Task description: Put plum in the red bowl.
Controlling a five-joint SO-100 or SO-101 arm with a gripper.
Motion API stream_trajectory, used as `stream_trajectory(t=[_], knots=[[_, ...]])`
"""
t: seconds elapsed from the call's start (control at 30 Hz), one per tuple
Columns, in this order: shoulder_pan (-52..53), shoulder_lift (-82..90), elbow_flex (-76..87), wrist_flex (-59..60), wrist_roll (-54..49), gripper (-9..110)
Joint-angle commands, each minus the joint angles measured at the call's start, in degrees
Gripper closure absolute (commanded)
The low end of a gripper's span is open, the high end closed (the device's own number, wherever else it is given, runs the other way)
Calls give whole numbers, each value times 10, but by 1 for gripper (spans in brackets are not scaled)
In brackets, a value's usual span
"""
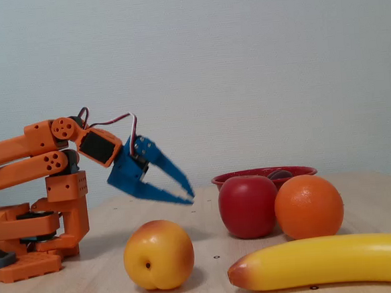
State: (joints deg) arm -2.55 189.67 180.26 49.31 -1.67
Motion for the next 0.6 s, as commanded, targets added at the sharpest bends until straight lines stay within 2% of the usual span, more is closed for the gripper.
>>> stream_trajectory(t=[0.0, 0.57], knots=[[-5, 12, 24, -4, 14, 101], [-22, 12, 23, -1, -12, 101]])
